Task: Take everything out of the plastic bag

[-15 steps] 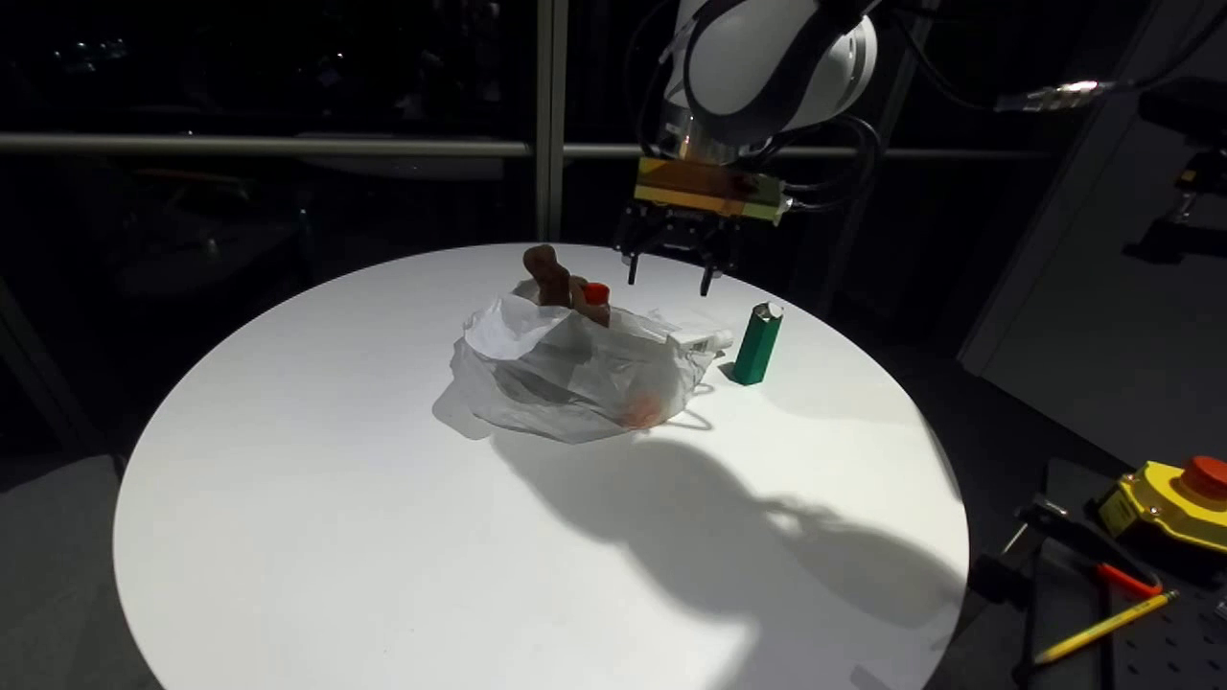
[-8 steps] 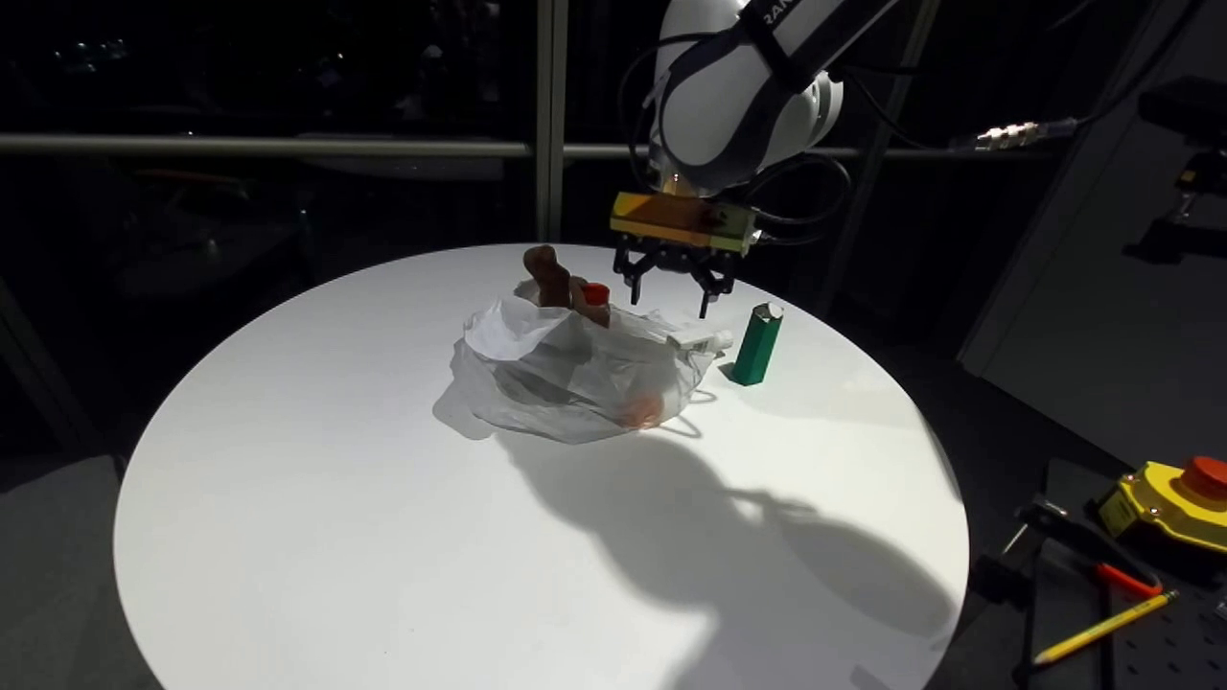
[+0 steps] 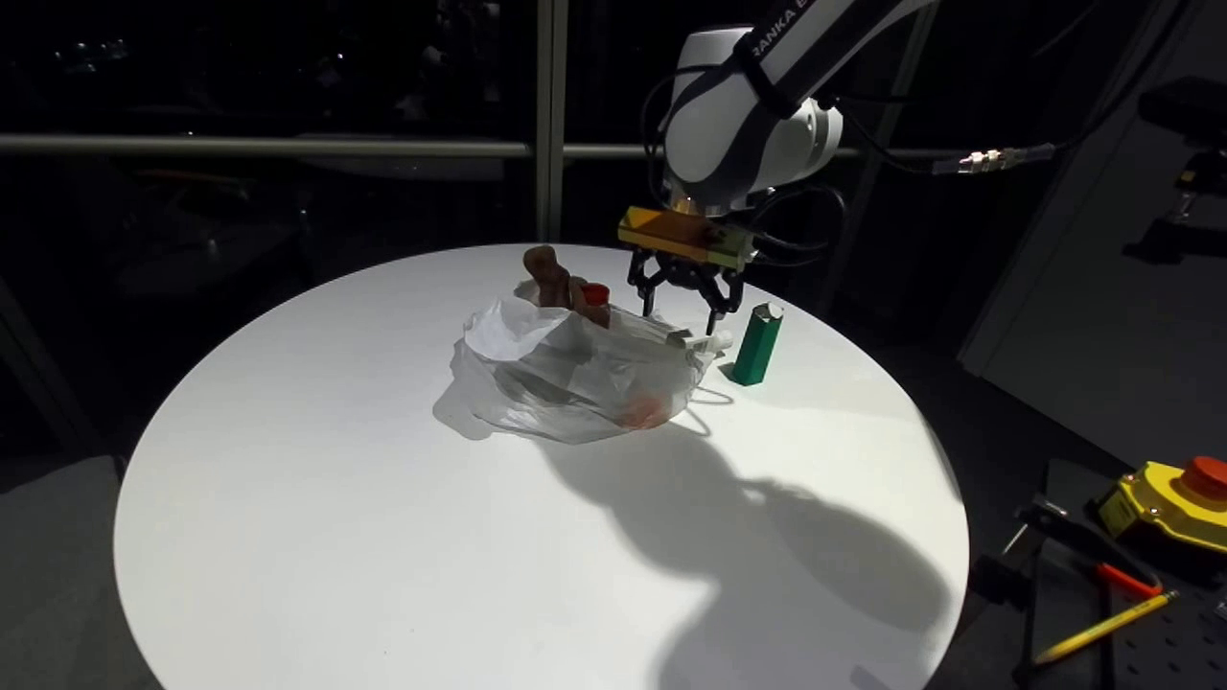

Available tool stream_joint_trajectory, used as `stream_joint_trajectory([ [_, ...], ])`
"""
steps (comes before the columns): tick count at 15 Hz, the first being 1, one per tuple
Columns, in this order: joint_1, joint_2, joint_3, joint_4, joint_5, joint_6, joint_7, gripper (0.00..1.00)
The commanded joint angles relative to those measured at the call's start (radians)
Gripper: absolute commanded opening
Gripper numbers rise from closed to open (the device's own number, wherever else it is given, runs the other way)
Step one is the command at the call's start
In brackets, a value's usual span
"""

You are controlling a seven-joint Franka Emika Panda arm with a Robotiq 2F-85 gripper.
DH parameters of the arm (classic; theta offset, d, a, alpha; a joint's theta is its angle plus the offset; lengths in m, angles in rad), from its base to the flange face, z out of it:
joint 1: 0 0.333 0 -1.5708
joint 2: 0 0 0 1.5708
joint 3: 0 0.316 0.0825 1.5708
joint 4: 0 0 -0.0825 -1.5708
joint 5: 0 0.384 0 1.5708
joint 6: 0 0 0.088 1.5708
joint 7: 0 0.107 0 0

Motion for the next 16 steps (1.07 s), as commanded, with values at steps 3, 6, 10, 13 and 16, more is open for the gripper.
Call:
stream_joint_trajectory([
  [3, -0.041, 0.092, -0.004, 0.105, 0.062, 0.007, 0.001, 1.00],
  [6, -0.050, 0.125, -0.004, 0.141, 0.074, -0.006, 0.002, 1.00],
  [10, -0.047, 0.157, -0.013, 0.175, 0.073, -0.008, 0.007, 0.72],
  [13, -0.046, 0.166, -0.019, 0.185, 0.072, -0.011, 0.010, 0.55],
  [16, -0.044, 0.156, -0.024, 0.176, 0.068, -0.017, 0.010, 0.32],
])
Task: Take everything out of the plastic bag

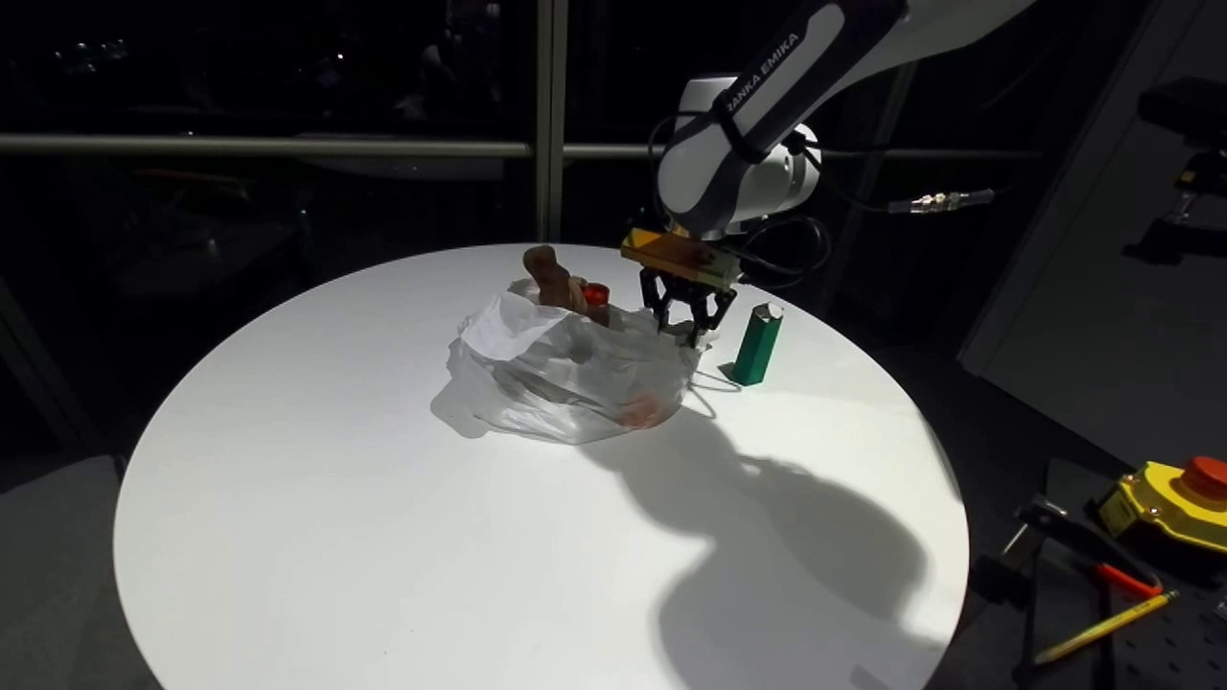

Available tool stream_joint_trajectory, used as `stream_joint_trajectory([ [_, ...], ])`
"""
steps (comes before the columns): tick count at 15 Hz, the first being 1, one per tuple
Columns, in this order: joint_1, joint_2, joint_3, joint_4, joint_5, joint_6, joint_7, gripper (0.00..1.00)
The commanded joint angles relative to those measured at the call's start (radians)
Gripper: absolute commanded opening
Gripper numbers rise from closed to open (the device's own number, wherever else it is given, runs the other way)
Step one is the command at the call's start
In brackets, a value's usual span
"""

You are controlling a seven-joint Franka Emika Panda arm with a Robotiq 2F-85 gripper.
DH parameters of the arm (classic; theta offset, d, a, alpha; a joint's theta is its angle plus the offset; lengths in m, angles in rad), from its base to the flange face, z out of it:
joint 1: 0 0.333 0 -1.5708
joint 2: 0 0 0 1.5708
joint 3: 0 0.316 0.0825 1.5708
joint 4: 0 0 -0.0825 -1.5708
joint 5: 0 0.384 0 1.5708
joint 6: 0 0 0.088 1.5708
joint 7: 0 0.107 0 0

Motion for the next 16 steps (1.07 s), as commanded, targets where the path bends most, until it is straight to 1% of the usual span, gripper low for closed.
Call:
stream_joint_trajectory([
  [1, 0.008, 0.004, -0.018, 0.024, 0.011, -0.011, 0.011, 0.23],
  [2, 0.014, -0.009, -0.025, 0.012, 0.005, -0.005, 0.014, 0.17],
  [3, 0.015, -0.015, -0.027, 0.007, 0.004, -0.004, 0.012, 0.13],
  [4, 0.023, -0.032, -0.036, -0.009, -0.004, 0.004, 0.016, 0.17],
  [5, 0.030, -0.051, -0.041, -0.028, -0.010, 0.014, 0.012, 0.17],
  [7, 0.060, -0.109, -0.060, -0.087, -0.038, 0.042, 0.003, 0.16],
  [11, 0.145, -0.275, -0.101, -0.260, -0.162, 0.119, -0.034, 0.13],
  [13, 0.166, -0.371, -0.087, -0.361, -0.223, 0.135, -0.091, 0.13],
  [16, 0.163, -0.497, -0.031, -0.508, -0.253, 0.127, -0.203, 0.13],
])
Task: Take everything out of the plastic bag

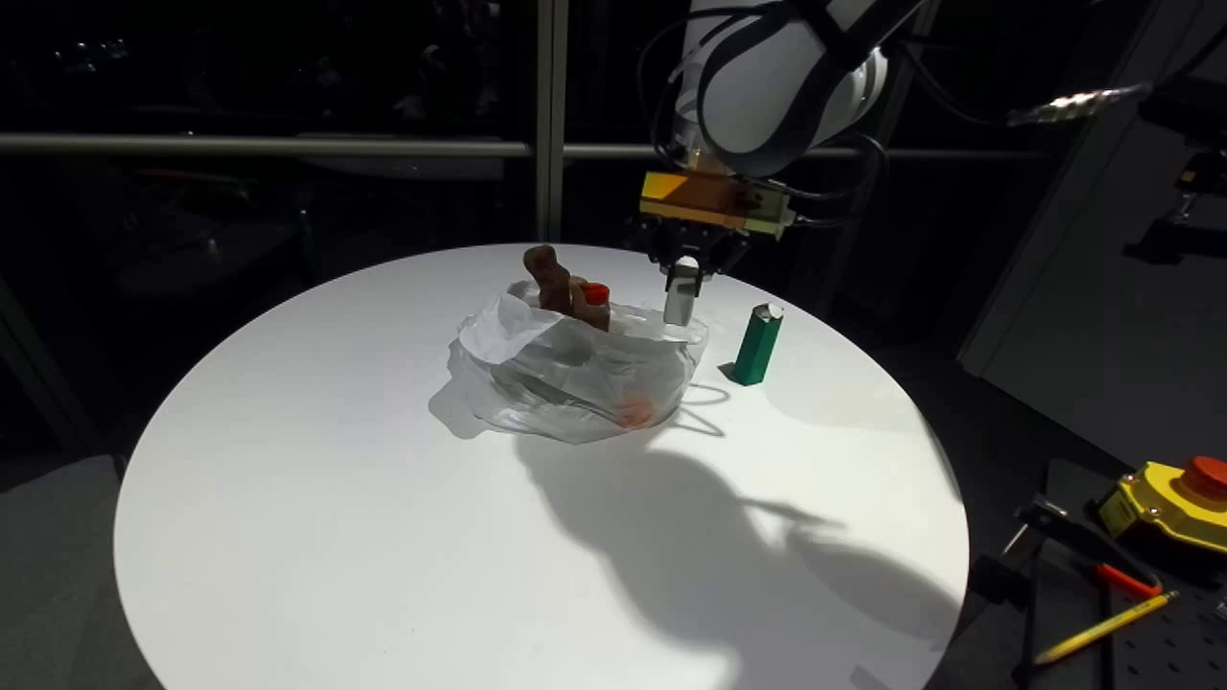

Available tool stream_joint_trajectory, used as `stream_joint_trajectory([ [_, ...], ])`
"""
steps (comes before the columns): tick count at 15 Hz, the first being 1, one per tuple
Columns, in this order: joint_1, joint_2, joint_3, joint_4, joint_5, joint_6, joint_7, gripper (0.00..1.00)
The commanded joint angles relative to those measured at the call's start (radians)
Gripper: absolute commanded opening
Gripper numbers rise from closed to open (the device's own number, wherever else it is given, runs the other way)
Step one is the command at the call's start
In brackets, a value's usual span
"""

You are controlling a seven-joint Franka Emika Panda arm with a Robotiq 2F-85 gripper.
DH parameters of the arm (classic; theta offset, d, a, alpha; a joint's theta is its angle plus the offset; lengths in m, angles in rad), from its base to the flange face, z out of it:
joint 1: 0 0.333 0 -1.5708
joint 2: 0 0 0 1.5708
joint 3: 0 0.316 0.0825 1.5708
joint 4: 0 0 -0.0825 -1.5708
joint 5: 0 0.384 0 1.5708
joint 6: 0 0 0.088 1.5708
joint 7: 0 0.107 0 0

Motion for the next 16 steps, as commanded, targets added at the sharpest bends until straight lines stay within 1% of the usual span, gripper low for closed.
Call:
stream_joint_trajectory([
  [1, -0.009, -0.200, 0.057, -0.233, -0.031, 0.027, -0.154, 0.13],
  [3, -0.031, -0.237, 0.105, -0.295, 0.001, 0.017, -0.259, 0.13],
  [5, -0.041, -0.233, 0.135, -0.328, 0.010, -0.004, -0.353, 0.13],
  [6, -0.041, -0.220, 0.137, -0.334, -0.003, -0.019, -0.385, 0.13],
  [8, -0.022, -0.174, 0.108, -0.328, -0.059, -0.048, -0.387, 0.13],
  [13, -0.025, -0.086, 0.087, -0.299, -0.097, -0.109, -0.472, 0.13],
  [14, -0.026, -0.078, 0.086, -0.295, -0.097, -0.104, -0.492, 0.59],
  [15, -0.022, -0.070, 0.080, -0.286, -0.099, -0.098, -0.500, 0.60],
  [16, -0.018, -0.072, 0.076, -0.279, -0.099, -0.094, -0.509, 0.67],
])
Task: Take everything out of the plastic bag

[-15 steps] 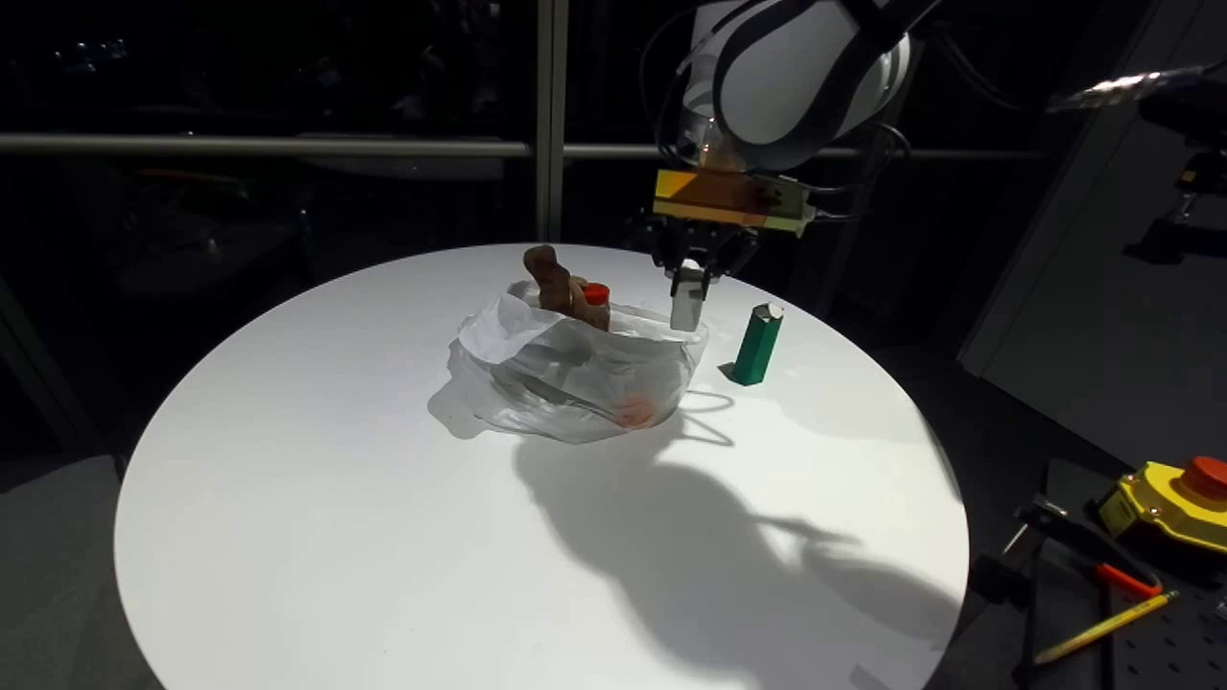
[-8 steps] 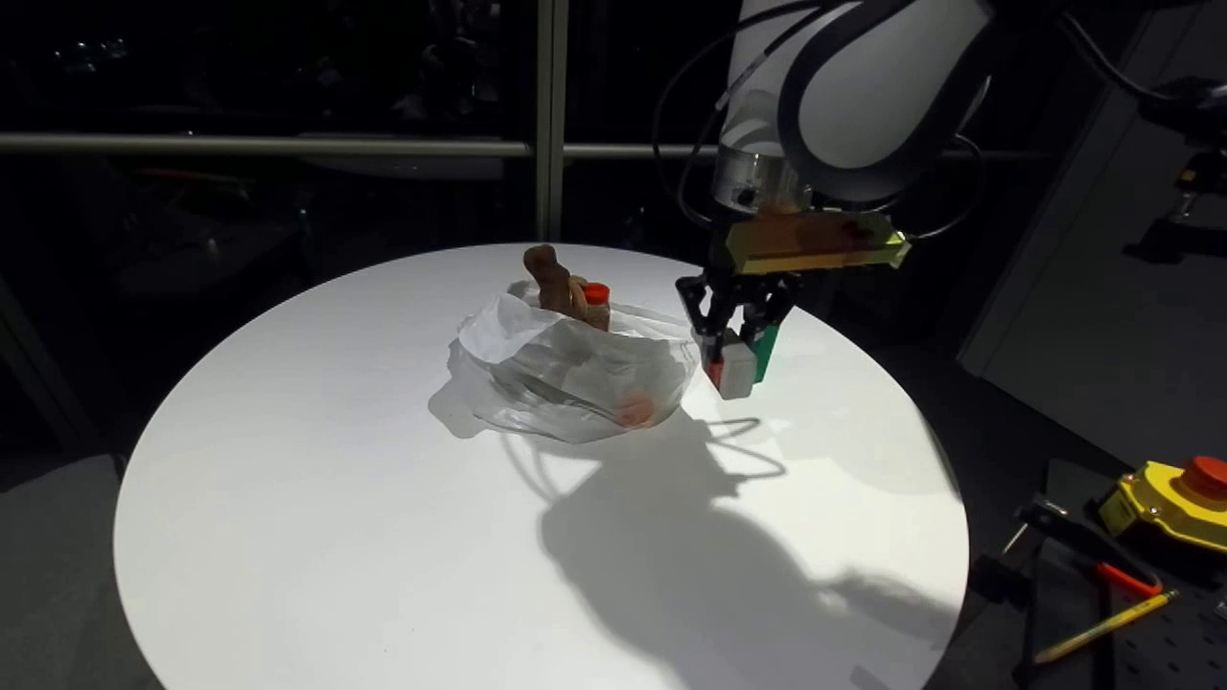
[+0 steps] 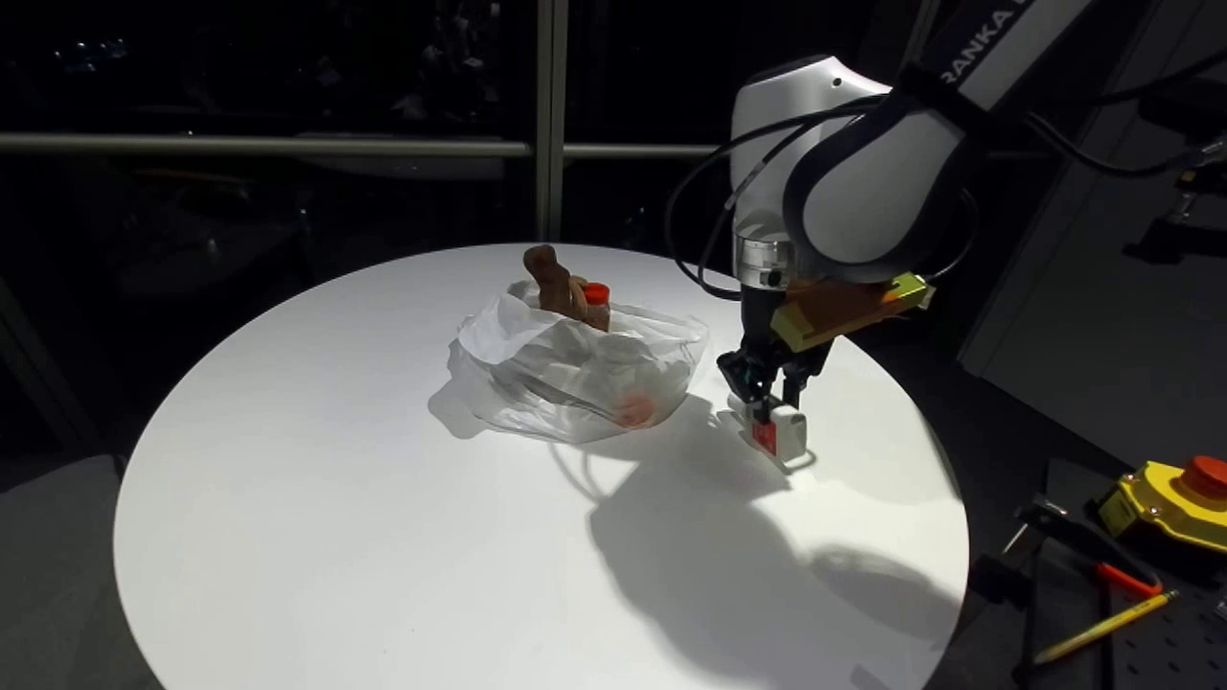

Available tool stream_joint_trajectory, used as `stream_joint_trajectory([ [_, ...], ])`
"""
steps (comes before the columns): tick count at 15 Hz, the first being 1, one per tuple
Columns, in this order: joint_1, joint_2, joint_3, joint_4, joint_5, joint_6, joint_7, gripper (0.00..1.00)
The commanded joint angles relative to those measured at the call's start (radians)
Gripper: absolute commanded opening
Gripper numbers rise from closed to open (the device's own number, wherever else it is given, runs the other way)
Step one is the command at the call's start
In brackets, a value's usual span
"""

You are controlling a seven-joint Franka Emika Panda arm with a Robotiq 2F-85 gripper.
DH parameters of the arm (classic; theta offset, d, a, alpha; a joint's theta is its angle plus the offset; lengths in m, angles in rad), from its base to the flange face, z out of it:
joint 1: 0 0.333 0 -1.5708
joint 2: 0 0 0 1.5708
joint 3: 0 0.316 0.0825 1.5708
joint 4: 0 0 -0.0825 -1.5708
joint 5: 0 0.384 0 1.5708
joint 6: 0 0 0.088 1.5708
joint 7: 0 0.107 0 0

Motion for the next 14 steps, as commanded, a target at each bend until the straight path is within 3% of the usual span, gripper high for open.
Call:
stream_joint_trajectory([
  [1, 0.002, 0.002, -0.007, 0.050, -0.010, -0.021, -0.061, 0.73],
  [5, 0.001, -0.034, 0.001, 0.110, 0.001, -0.035, -0.101, 1.00],
  [8, -0.005, -0.037, 0.023, 0.199, 0.036, -0.011, -0.101, 1.00],
  [11, 0.031, 0.005, 0.009, 0.319, -0.050, 0.051, -0.098, 1.00],
  [14, 0.041, 0.070, 0.040, 0.439, -0.073, 0.073, -0.177, 1.00],
])
